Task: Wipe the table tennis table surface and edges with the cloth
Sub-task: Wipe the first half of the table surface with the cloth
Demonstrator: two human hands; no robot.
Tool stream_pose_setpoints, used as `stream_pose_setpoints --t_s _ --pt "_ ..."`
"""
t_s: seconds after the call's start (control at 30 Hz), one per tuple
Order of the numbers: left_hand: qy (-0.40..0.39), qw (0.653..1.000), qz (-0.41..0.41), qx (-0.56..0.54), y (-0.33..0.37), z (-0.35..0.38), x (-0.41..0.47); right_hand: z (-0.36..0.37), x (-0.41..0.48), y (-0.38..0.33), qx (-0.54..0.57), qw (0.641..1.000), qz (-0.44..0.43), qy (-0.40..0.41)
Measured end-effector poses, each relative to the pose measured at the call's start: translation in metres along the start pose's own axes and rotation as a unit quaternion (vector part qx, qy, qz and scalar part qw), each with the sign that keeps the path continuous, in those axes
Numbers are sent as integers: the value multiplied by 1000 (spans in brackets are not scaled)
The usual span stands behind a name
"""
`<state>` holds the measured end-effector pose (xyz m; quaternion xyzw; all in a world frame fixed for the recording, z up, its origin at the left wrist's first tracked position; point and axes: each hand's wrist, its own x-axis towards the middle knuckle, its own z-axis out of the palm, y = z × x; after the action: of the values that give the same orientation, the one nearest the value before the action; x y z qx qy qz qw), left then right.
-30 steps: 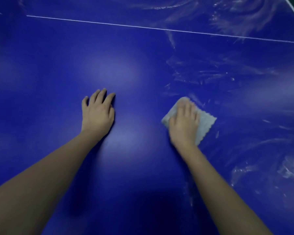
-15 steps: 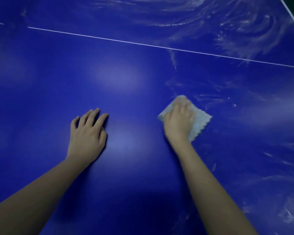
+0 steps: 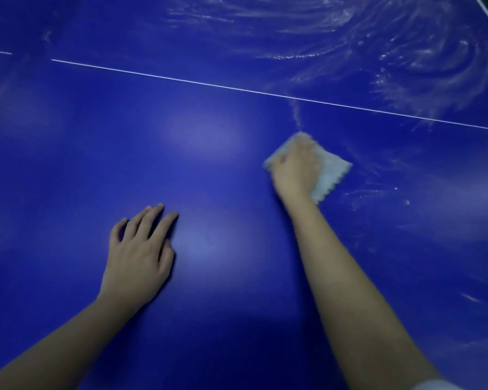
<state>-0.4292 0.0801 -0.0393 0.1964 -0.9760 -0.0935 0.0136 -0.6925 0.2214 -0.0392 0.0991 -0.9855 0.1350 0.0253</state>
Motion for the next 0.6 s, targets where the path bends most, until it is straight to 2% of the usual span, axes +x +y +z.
stream_pose_setpoints --t_s 0.07,0.1,0.13,0.17,0.23,0.3,0.37,0.4,0.43,0.5,0.57,0.6 --pt "2 1000 0 0 -1 1 -2 13 -22 -32 4 970 -230 -75" --pt "3 1000 0 0 -1 1 -2 15 -22 -37 8 945 -304 -118" --pt "4 1000 -1 -1 0 1 -1 12 -8 -36 10 932 -336 -133" --pt "4 1000 -2 -2 0 1 0 8 12 -29 8 936 -330 -126" --pt "2 1000 -4 -2 0 1 1 1 55 -3 -17 971 -229 -70" --pt "-1 1000 -6 -2 0 0 2 -7 91 32 -51 998 -27 0" --pt "-5 1000 -8 0 0 0 2 -7 93 40 -40 988 150 -3" --pt "-8 1000 -8 1 0 -1 2 -3 86 29 -35 984 173 -11" --pt "-10 1000 -8 2 0 -1 2 4 76 13 -39 989 142 -13" --pt "-12 1000 -8 0 -1 -1 2 21 58 -25 -46 999 -21 -11" --pt "-13 1000 -8 -1 -2 -1 1 29 50 -53 -43 980 -187 -50" --pt "-13 1000 -7 -1 -2 0 1 27 57 -59 -37 967 -241 -71"
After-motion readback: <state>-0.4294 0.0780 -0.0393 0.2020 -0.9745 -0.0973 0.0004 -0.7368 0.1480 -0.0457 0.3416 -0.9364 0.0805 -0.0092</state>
